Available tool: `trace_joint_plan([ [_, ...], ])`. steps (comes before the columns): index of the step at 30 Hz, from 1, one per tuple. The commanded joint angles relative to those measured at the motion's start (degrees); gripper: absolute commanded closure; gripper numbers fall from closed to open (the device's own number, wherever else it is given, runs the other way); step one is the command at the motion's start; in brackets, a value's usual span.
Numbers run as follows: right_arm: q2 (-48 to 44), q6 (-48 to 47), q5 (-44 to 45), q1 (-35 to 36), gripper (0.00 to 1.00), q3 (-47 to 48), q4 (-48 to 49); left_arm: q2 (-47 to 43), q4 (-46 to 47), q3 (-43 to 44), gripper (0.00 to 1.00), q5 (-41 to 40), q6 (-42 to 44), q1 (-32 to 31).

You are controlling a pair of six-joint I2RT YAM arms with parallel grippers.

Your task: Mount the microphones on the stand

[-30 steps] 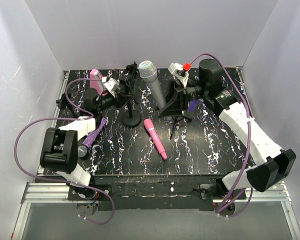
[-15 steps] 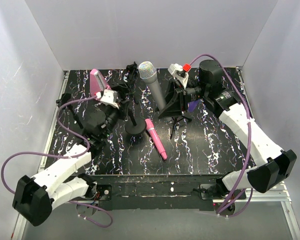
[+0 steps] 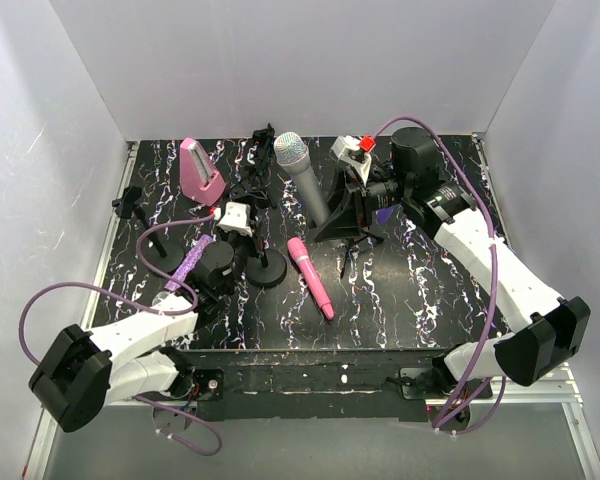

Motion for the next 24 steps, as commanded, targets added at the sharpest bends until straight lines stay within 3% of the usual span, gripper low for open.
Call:
trace_joint_plan([
  [1, -0.19, -2.15, 0.18, 0.51, 0.99, 0.74, -0.26, -4.93, -2.28, -1.30, 0.63, -0.83, -1.53, -0.03],
  [2, -0.02, -2.15, 0.27, 0.51, 0.99, 0.92, -0.61, -6.17, -3.95, -1.30, 0.48, 0.31, -1.79, -0.03],
  [4, 0.34, -4.34, 0.36, 0.68, 0.99, 1.44, -1.57, -9.50, -8.78, -0.60, 0.28, 4.51, -2.49, -0.11],
  [9, 1.65, -8.91, 1.15, 0.60, 0.99, 3.47, -5.43, -20.22, -26.61, 2.74, 0.08, 19.00, 0.65, -0.03],
  [12, 2.27, -14.35, 1.58, 0.60, 0.99, 5.13, -9.73, -27.60, -39.70, 5.02, 0.02, 24.56, 7.84, 0.06],
  [16, 4.11, -23.57, 1.59, 0.60, 0.99, 7.86, -16.94, -35.70, -50.10, 8.54, 0.02, 26.86, 18.04, 0.24],
  [20, 6.48, -31.66, 0.89, 0.60, 0.99, 11.37, -23.45, -37.21, -51.00, 11.62, 0.02, 27.04, 29.03, 0.15],
  [24, 8.24, -37.29, 0.89, 0.60, 0.99, 13.75, -28.11, -30.37, -47.83, 15.04, 0.02, 28.44, 36.94, 1.11],
])
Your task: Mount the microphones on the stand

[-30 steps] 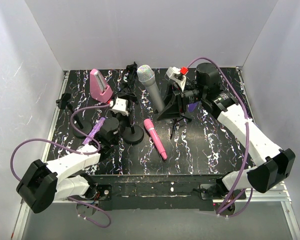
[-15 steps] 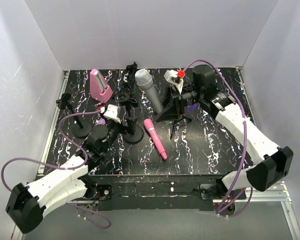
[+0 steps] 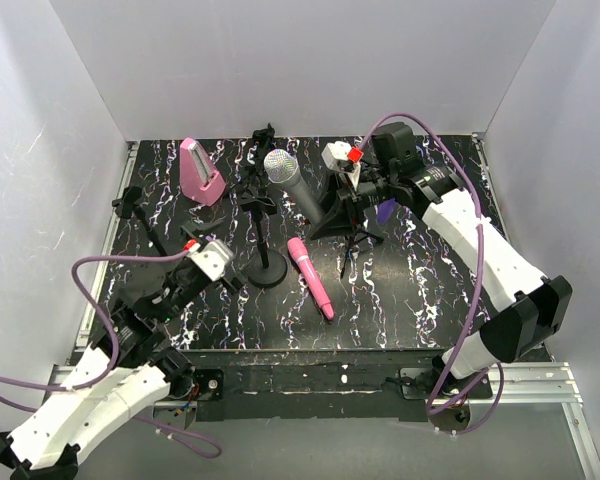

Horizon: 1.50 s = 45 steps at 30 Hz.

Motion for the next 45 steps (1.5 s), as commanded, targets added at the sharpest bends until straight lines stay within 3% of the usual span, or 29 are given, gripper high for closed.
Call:
trace_joint_plan([
  [1, 1.36, -11.01, -1.00, 0.14, 0.99, 4.59, -8.09, 7.96, -1.14, 4.36, 0.02, 4.61, 13.16, 2.35],
  [3, 1.71, -12.86, -1.17, 0.23, 0.99, 5.38, -10.38, 10.69, 1.83, 5.77, 0.02, 11.44, 13.17, 8.75],
  [5, 1.80, -14.71, -1.70, 0.23, 0.99, 5.91, -12.06, 13.49, 6.75, 6.56, 0.02, 24.15, 8.97, 20.50],
  [7, 1.72, -15.50, -2.22, 0.23, 0.99, 5.92, -12.76, 17.88, 13.07, 7.44, 0.02, 41.72, 0.91, 35.43],
  [9, 1.45, -15.85, -2.84, 0.23, 0.99, 5.83, -13.20, 22.72, 27.70, 7.27, 0.02, 56.87, -11.90, 45.21],
  [12, 1.01, -16.64, -3.80, 0.23, 0.99, 5.56, -14.08, 29.12, 37.24, 10.24, 0.02, 64.80, -18.79, 45.61],
  [16, 1.19, -19.19, -4.86, 0.23, 0.99, 6.00, -16.71, 39.16, 41.92, 15.70, 0.02, 78.52, -24.27, 46.75],
  [19, 1.63, -21.74, -5.04, 0.14, 0.99, 6.35, -19.00, 41.63, 40.36, 17.28, 0.02, 82.57, -23.14, 46.84],
  [21, 1.89, -22.80, -5.13, 0.31, 0.99, 6.27, -19.71, 42.16, 31.26, 18.77, 0.02, 85.47, -16.41, 46.84],
  [23, 2.15, -23.24, -5.21, 0.23, 0.99, 6.27, -20.15, 42.08, 14.24, 21.32, 0.02, 86.45, -2.98, 46.75],
  [24, 2.33, -23.24, -5.47, 0.23, 0.99, 6.35, -20.24, 42.34, 11.29, 22.12, 0.02, 86.80, -0.13, 46.58],
  [35, 5.41, -22.89, -4.95, 1.10, 0.99, 9.69, -20.59, 53.32, 12.84, 29.77, 0.02, 89.71, 0.51, 41.30],
  [45, 6.37, -17.97, -3.63, 2.60, 0.99, 7.94, -14.26, 59.04, 13.10, 32.41, 0.04, 93.31, 0.69, 36.91],
])
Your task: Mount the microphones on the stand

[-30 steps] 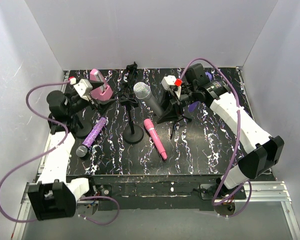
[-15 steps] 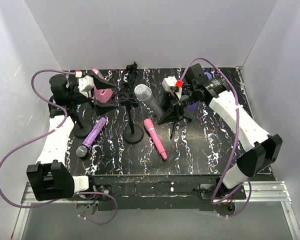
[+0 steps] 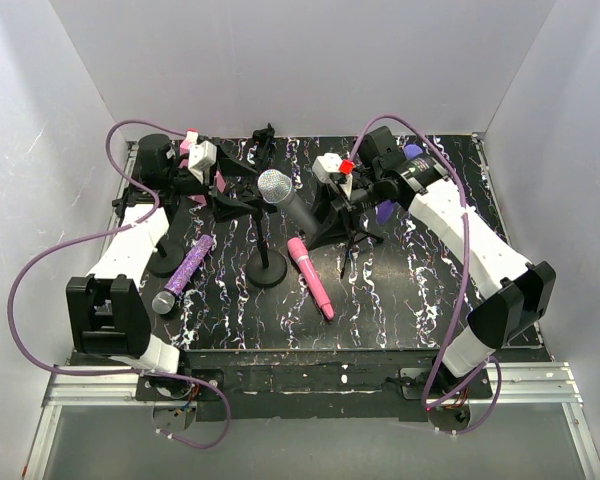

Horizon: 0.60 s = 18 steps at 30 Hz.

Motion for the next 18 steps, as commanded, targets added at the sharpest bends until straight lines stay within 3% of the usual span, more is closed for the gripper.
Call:
trace_joint_plan([
  [1, 0.67, 2.14, -0.92, 0.70, 0.99, 1.01, 3.90, 0.11, -0.38, 2.16, 0.05, 9.33, 0.84, -1.17],
  [12, 1.81, 2.49, -1.01, 0.79, 0.99, 1.10, 4.34, -2.61, 1.20, -1.01, 0.21, 11.27, 2.60, -1.96],
  [13, 1.81, 2.49, -0.83, 0.87, 0.99, 1.10, 4.43, -2.79, 1.02, -0.92, 0.25, 11.36, 2.60, -1.96],
  [16, 1.55, 2.67, -0.66, 0.79, 0.99, 0.92, 4.43, -2.96, 0.32, -0.92, 0.53, 10.75, 2.60, -1.96],
  [18, 1.46, 2.67, -0.48, 0.87, 0.99, 0.75, 4.43, -3.40, -1.34, -0.83, 0.57, 10.04, 2.60, -1.96],
])
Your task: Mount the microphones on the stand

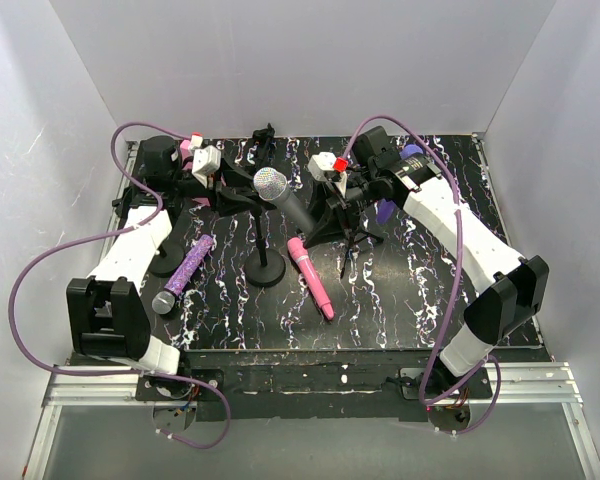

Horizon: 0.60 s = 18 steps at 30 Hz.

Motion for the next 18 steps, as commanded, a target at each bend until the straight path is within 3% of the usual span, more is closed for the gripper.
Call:
trace_joint_plan([
  [1, -0.59, 0.44, -0.85, 0.28, 0.99, 0.57, 1.81, -3.38, -2.22, 0.04, 0.60, 9.60, 0.89, -0.17],
  [7, -0.33, 1.93, 2.65, 0.37, 0.99, 0.13, 3.30, -7.15, -4.51, -1.27, 0.98, 6.53, 1.25, -0.17],
  [18, 3.27, 11.25, 8.46, 3.44, 0.99, -0.49, 14.81, -18.14, -5.74, -8.04, 1.00, -5.75, -2.26, -0.87],
])
